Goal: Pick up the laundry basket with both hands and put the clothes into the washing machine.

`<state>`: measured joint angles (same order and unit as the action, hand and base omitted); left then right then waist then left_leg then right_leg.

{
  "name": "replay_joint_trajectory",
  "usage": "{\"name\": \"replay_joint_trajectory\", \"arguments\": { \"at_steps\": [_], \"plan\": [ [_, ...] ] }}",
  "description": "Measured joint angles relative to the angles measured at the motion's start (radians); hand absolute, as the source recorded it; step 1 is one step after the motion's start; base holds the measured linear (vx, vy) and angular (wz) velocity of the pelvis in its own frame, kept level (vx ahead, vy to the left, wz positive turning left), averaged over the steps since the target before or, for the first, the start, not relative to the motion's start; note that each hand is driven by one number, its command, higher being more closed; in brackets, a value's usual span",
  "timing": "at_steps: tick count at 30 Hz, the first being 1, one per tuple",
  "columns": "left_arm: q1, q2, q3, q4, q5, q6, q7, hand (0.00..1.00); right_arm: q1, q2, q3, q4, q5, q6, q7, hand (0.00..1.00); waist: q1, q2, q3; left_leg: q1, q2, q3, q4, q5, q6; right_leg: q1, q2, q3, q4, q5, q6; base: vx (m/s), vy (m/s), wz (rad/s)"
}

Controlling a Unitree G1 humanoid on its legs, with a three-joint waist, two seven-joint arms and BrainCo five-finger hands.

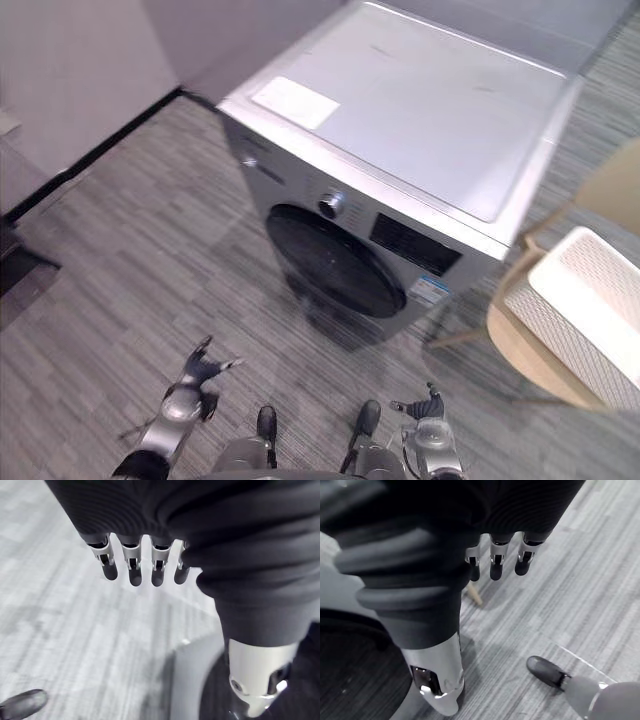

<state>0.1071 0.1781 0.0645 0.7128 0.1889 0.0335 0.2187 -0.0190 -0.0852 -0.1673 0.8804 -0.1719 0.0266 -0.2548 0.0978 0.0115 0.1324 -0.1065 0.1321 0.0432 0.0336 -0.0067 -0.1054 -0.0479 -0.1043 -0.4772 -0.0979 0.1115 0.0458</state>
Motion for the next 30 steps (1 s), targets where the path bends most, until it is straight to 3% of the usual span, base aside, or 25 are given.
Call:
{"name": "replay_joint_trajectory", "arguments": {
  "at_steps": [2,3,4,5,6,7,8,9,11,12,13,14,15,16,17,18,19,22,23,24,25,27,28,30],
  "plan": [
    [0.028,-0.019,0.031,0.029,-0.002,0.000,-0.001,0.00,0.004,-0.001,-0.001,-0.001,0.000,0.001,0.001,0.00,-0.002,0.001,-0.010,-0.022,-0.008,0.030,0.012,0.008,0.021,0.017,-0.029,-0.052,0.011,-0.027,0.017,-0.14,0.083,0.79],
    [0.027,-0.035,0.033,0.050,-0.002,0.000,-0.002,0.00,0.012,-0.002,-0.004,-0.002,0.001,0.002,0.001,0.00,-0.006,-0.003,-0.026,-0.051,0.006,0.141,0.032,-0.020,0.086,0.015,-0.047,-0.099,0.014,-0.035,0.027,-0.11,0.107,1.03],
    [0.025,-0.051,0.041,0.071,-0.002,-0.002,-0.002,0.00,0.025,-0.002,-0.010,-0.002,0.001,0.003,0.003,0.00,-0.010,-0.009,-0.039,-0.060,0.020,0.242,0.037,-0.033,0.105,0.008,-0.066,-0.113,0.011,-0.038,0.034,0.01,0.148,1.09],
    [0.021,-0.072,0.059,0.099,-0.002,-0.001,-0.003,0.00,0.028,-0.003,-0.023,-0.003,0.001,0.004,0.007,0.00,-0.013,-0.008,-0.041,-0.053,0.043,0.365,0.042,-0.032,0.105,0.005,-0.077,-0.122,0.009,-0.041,0.044,0.08,0.125,0.71],
    [0.021,-0.080,0.067,0.112,-0.002,-0.001,-0.003,0.00,0.028,-0.003,-0.026,-0.003,0.002,0.006,0.010,0.00,-0.013,-0.005,-0.041,-0.053,0.049,0.403,0.043,-0.025,0.094,0.003,-0.082,-0.121,0.008,-0.038,0.049,0.08,0.141,0.48],
    [0.029,-0.088,0.088,0.134,-0.002,-0.001,-0.003,0.00,0.028,0.000,-0.029,-0.002,0.002,0.014,0.017,0.00,-0.008,-0.003,-0.040,-0.053,0.048,0.420,0.042,-0.003,0.059,0.004,-0.091,-0.109,0.009,-0.031,0.060,0.02,0.171,0.14],
    [0.039,-0.092,0.113,0.150,-0.003,0.000,-0.003,0.00,0.028,0.009,-0.029,-0.001,0.001,0.024,0.022,0.00,0.001,-0.012,-0.038,-0.050,0.038,0.424,0.056,-0.001,0.055,0.008,-0.108,-0.097,0.017,-0.034,0.068,0.02,0.185,0.06],
    [0.048,-0.094,0.124,0.153,-0.003,0.000,-0.003,0.00,0.027,0.015,-0.029,-0.002,0.000,0.024,0.022,0.00,-0.001,-0.017,-0.038,-0.049,0.031,0.424,0.069,-0.013,0.062,0.008,-0.124,-0.098,0.037,-0.043,0.080,0.07,0.241,0.08],
    [0.069,-0.093,0.136,0.160,-0.022,0.000,-0.003,0.00,0.033,0.032,-0.026,0.000,-0.010,0.024,0.024,0.00,-0.003,-0.039,-0.032,-0.041,0.013,0.419,0.150,-0.089,0.074,-0.007,-0.212,-0.092,0.199,-0.110,0.122,0.11,0.209,0.19],
    [0.070,-0.091,0.136,0.161,-0.024,0.000,-0.003,0.00,0.036,0.038,-0.025,-0.001,-0.015,0.024,0.027,0.00,-0.002,-0.047,-0.029,-0.040,0.006,0.416,0.171,-0.110,0.076,-0.016,-0.241,-0.080,0.264,-0.121,0.121,0.11,0.189,0.24],
    [0.072,-0.094,0.134,0.161,-0.039,0.000,-0.003,0.00,0.040,0.042,-0.014,-0.001,-0.020,0.025,0.039,0.00,-0.002,-0.045,-0.026,-0.039,0.005,0.394,0.209,-0.146,0.081,-0.070,-0.291,-0.033,0.445,-0.139,0.078,0.10,0.147,0.30],
    [0.071,-0.097,0.130,0.160,-0.043,0.000,-0.002,0.00,0.042,0.042,-0.002,-0.001,-0.022,0.025,0.042,0.00,-0.007,-0.039,-0.024,-0.037,0.006,0.382,0.221,-0.157,0.086,-0.116,-0.310,0.022,0.557,-0.121,0.047,0.13,0.217,0.61],
    [0.070,-0.092,0.124,0.157,-0.053,-0.001,-0.002,0.00,0.047,0.048,0.023,-0.001,-0.025,0.025,0.044,0.00,-0.027,-0.040,-0.020,-0.025,-0.007,0.346,0.226,-0.167,0.097,-0.208,-0.322,0.157,0.756,-0.043,-0.029,0.20,0.202,0.84],
    [0.066,-0.084,0.124,0.155,-0.064,-0.001,-0.001,0.00,0.051,0.071,0.028,0.005,-0.026,0.025,0.046,0.00,-0.040,-0.040,-0.005,-0.001,-0.008,0.296,0.225,-0.174,0.105,-0.289,-0.289,0.268,0.883,-0.108,0.034,0.23,0.158,0.85],
    [0.061,-0.081,0.126,0.150,-0.066,-0.001,-0.001,0.00,0.050,0.081,0.028,0.007,-0.026,0.025,0.049,0.00,-0.043,-0.048,-0.003,0.004,-0.003,0.276,0.224,-0.179,0.107,-0.309,-0.257,0.295,0.903,-0.159,0.049,0.28,0.014,0.90],
    [0.051,-0.074,0.128,0.148,-0.071,-0.001,0.000,0.00,0.051,0.090,0.031,0.007,-0.026,0.023,0.058,0.00,-0.053,-0.059,0.000,0.012,-0.006,0.233,0.216,-0.183,0.107,-0.331,-0.180,0.334,0.870,-0.231,0.046,0.29,-0.065,0.89],
    [0.044,-0.078,0.128,0.148,-0.073,-0.001,0.000,0.00,0.051,0.088,0.031,0.007,-0.026,0.023,0.062,0.00,-0.056,-0.063,0.002,0.018,-0.017,0.199,0.205,-0.182,0.109,-0.342,-0.129,0.370,0.810,-0.257,0.052,0.28,-0.080,1.22],
    [0.002,-0.116,0.139,0.149,-0.079,-0.004,0.000,0.00,0.056,0.068,0.029,0.008,-0.025,0.022,0.064,0.00,-0.087,-0.068,0.007,0.046,-0.076,0.051,0.181,-0.181,0.096,-0.337,-0.025,0.461,0.544,-0.253,0.058,0.35,-0.150,1.70],
    [-0.009,-0.127,0.141,0.149,-0.079,-0.012,0.000,0.00,0.063,0.061,0.029,0.011,-0.027,0.023,0.063,0.00,-0.086,-0.079,0.011,0.060,-0.101,-0.017,0.184,-0.188,0.075,-0.319,-0.018,0.495,0.490,-0.186,0.016,0.36,-0.245,2.01],
    [-0.019,-0.137,0.144,0.156,-0.079,-0.014,0.000,0.00,0.072,0.055,0.026,0.010,-0.025,0.022,0.064,0.00,-0.087,-0.080,0.007,0.064,-0.101,-0.056,0.191,-0.194,0.066,-0.302,-0.021,0.475,0.512,-0.181,-0.018,0.36,-0.270,1.80],
    [-0.018,-0.168,0.148,0.157,-0.079,-0.022,0.000,0.00,0.069,0.041,0.019,0.013,-0.027,0.022,0.063,0.00,-0.078,-0.040,-0.002,0.056,-0.074,-0.090,0.195,-0.185,0.047,-0.272,-0.023,0.397,0.510,-0.205,-0.030,0.36,-0.261,1.59],
    [-0.018,-0.198,0.177,0.159,-0.079,-0.020,0.001,0.00,0.055,0.034,0.002,0.007,-0.034,0.021,0.063,0.00,-0.082,-0.012,0.001,0.031,-0.026,-0.081,0.208,-0.168,0.018,-0.229,-0.019,0.279,0.488,-0.228,-0.054,0.37,-0.252,1.54],
    [-0.015,-0.204,0.197,0.159,-0.079,-0.017,0.001,0.00,0.054,0.041,0.000,0.007,-0.035,0.022,0.063,0.00,-0.081,-0.001,0.000,0.020,0.011,-0.024,0.233,-0.157,0.001,-0.183,-0.007,0.221,0.462,-0.234,-0.066,0.34,-0.289,1.43],
    [-0.004,-0.205,0.215,0.160,-0.084,-0.017,0.002,0.00,0.063,0.058,-0.008,0.007,-0.034,0.023,0.062,0.00,-0.081,-0.014,0.007,0.026,0.062,0.099,0.268,-0.149,-0.011,-0.096,0.009,0.160,0.422,-0.240,-0.085,0.23,-0.206,1.10]
  ]
}}
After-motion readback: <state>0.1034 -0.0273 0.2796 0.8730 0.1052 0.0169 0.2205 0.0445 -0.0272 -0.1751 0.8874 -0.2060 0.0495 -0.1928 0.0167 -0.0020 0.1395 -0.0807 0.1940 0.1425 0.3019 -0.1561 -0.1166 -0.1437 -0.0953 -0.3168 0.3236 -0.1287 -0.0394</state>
